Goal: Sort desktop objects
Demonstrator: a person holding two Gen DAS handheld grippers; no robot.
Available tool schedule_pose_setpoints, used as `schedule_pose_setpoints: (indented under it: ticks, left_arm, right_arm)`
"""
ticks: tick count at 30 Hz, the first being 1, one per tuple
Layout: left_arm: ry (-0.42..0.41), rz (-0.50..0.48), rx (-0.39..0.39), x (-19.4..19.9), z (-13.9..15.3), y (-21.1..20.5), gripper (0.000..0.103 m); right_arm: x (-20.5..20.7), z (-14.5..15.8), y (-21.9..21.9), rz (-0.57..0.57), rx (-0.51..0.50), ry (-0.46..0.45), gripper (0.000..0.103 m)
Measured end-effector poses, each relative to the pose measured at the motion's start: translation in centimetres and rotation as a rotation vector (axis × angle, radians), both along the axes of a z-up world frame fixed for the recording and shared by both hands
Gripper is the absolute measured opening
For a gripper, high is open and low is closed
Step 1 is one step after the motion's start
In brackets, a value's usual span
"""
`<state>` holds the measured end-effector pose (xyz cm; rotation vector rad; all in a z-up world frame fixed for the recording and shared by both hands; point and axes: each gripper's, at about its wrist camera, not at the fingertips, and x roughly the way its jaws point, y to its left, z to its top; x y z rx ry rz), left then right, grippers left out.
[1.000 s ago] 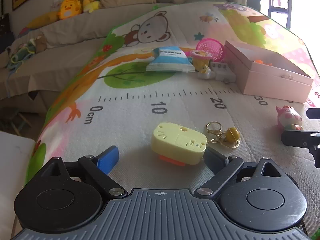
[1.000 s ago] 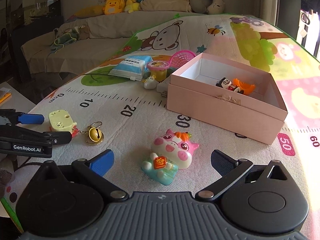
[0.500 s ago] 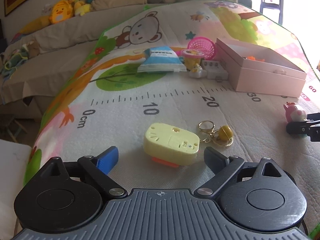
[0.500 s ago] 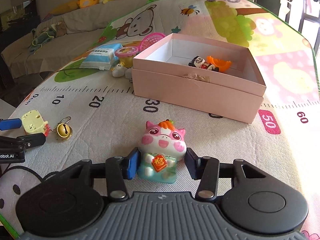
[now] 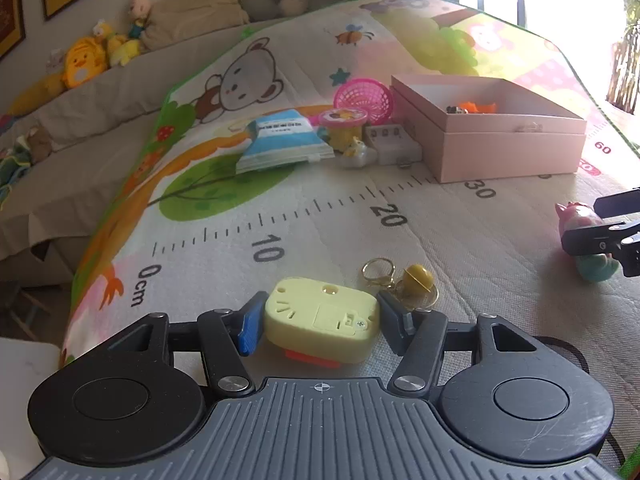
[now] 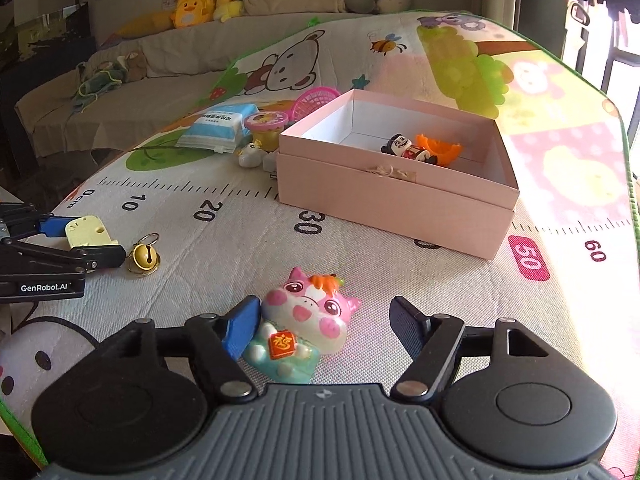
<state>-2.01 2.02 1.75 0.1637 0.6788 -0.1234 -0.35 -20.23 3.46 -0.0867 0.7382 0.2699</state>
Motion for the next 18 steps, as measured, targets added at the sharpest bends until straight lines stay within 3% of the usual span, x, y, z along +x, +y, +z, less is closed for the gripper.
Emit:
schedule_pose_setpoints:
  ticks: [3,4,6,10,13,18]
  left_arm:
    - [-0.007,-0.017,-0.006,-0.5,0.6,-0.3,0.063]
    - [-0.012,-0.022,-0.008,-0.7,0.9,-0.4,0.063]
    - [-0.022,-0.031,-0.016,-1.0,1.6,-0.6,0.063]
    - [-0.043,-0.078,-0.052,-1.7,3.9,-1.5,0.063]
    - [-0.100,-0.126,-0.095,-1.2,7.3,-2.5,0.063]
    - [-0.256,-0.240,-0.156,2.8,13.9,-6.2,0.063]
  right_arm:
    - [0.4,-0.3,0.1,0.012,0.023,0.053,0.068]
    - [0.2,-0.3,0.3,0.034,0.018,0.057,0.058]
    - [-0.6,0.0,0.6,0.069,0.004,0.060,0.048]
    - [-2.3,1.8,-0.3,0.121,0.023,0.058,0.047]
    - [-3.3,5.9,-2.3,0.117,0.043,-0.049,0.047]
    - [-2.7,14.2,-7.1,-0.020,0.065,-0.320,0.047]
